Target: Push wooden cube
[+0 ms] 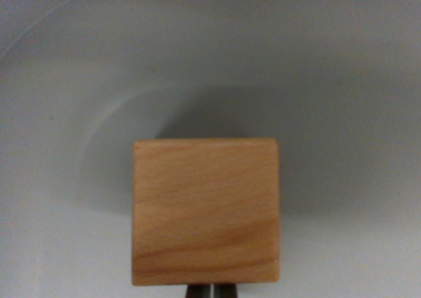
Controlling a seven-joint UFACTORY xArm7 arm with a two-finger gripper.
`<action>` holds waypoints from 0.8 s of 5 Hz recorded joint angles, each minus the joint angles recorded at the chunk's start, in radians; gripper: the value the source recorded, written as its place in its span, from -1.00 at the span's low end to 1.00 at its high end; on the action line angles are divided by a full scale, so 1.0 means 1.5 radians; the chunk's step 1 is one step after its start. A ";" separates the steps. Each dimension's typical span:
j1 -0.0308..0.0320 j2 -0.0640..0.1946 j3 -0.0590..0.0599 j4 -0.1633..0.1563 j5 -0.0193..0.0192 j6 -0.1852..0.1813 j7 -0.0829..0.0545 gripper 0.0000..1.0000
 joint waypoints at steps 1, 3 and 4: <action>0.0000 0.000 0.000 0.000 0.0000 0.000 0.000 1.00; -0.0003 0.016 -0.002 0.027 0.0004 0.011 -0.004 1.00; -0.0005 0.032 -0.004 0.054 0.0007 0.021 -0.009 1.00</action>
